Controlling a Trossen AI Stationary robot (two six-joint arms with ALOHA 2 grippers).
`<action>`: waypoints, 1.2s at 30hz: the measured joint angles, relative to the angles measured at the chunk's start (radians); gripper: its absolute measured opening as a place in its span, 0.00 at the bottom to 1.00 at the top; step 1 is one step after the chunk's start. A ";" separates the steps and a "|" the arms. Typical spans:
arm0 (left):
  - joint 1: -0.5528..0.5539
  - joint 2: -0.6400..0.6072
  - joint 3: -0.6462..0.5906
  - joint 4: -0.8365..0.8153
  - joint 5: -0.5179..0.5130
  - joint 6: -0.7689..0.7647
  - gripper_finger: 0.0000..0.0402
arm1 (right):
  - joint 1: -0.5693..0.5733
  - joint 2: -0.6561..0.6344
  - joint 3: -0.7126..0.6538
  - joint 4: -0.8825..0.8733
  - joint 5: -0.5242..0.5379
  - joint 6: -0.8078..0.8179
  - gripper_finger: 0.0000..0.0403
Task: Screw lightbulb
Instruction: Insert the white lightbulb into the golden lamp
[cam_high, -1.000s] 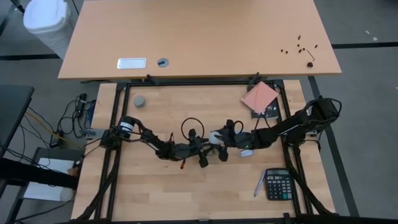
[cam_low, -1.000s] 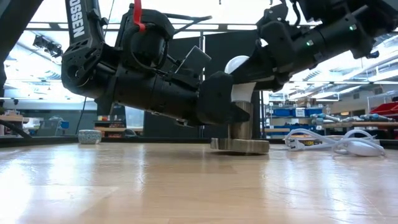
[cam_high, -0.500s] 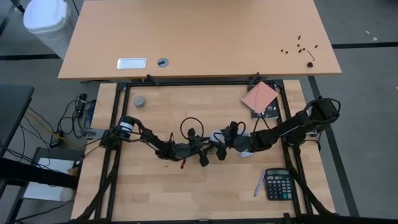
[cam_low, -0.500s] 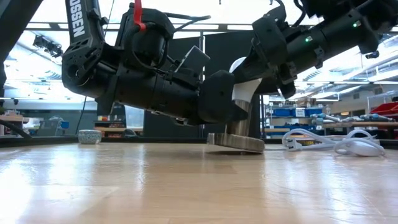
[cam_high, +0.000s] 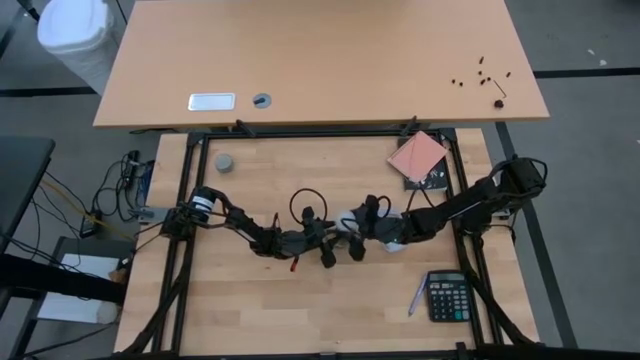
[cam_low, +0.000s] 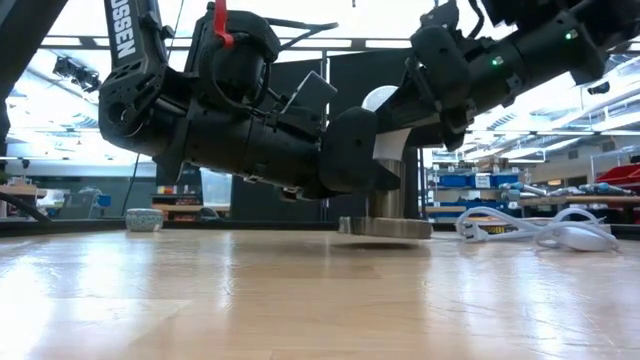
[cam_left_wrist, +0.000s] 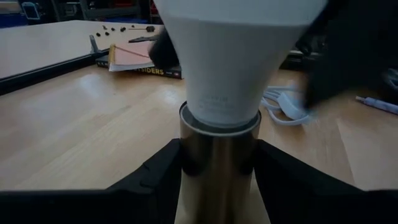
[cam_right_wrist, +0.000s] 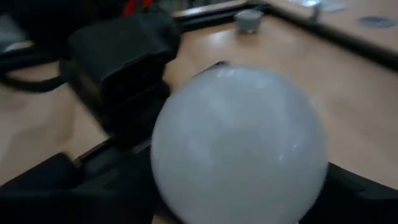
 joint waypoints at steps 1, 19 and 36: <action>0.000 0.000 0.000 0.001 -0.001 0.000 0.46 | -0.008 0.000 0.000 0.002 -0.038 -0.011 0.79; 0.002 0.000 -0.001 -0.017 -0.003 0.002 0.46 | -0.025 -0.027 0.001 -0.128 -0.110 -0.143 0.92; 0.001 0.000 -0.001 -0.065 0.001 0.000 0.46 | -0.061 -0.127 0.230 -0.794 -0.203 -0.200 0.92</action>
